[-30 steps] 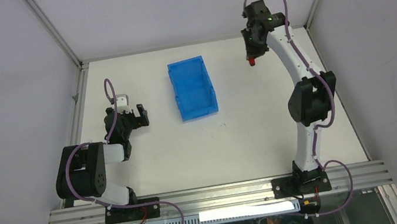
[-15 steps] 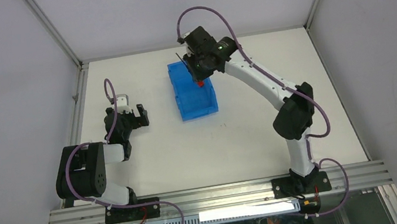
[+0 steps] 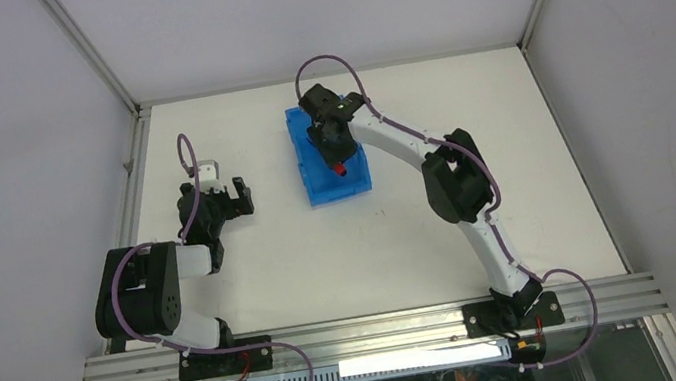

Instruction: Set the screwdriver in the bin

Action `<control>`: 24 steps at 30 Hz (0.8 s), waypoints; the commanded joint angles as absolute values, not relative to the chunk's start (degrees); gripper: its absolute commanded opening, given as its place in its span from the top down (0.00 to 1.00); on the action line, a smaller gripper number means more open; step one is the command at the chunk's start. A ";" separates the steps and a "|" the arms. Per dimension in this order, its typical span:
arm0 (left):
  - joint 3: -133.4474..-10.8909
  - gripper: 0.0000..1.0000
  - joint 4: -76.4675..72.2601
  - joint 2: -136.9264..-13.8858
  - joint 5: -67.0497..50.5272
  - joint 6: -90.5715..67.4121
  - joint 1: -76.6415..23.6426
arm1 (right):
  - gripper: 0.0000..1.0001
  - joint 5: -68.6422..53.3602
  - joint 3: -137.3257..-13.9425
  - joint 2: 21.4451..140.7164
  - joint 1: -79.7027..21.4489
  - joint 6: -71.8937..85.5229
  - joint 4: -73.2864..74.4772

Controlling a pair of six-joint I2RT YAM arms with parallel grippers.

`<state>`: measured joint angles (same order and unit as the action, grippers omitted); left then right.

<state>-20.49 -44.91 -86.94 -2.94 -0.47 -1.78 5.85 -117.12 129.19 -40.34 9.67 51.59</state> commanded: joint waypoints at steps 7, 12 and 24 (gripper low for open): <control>-21.62 0.01 -46.54 -86.38 -2.53 -1.23 -1.49 | 0.47 6.68 -118.88 126.14 -41.39 11.40 49.06; -21.62 0.01 -46.59 -86.36 -2.52 -1.23 -1.49 | 0.34 8.64 -122.54 122.26 -41.30 9.74 50.61; -21.62 0.01 -46.51 -86.31 -2.60 -1.23 -1.49 | 0.01 9.36 -101.91 103.57 -25.85 6.39 44.59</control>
<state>-20.49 -44.88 -86.94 -2.94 -0.47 -1.78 10.15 -110.50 112.64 -35.35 8.16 48.90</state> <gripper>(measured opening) 0.992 0.991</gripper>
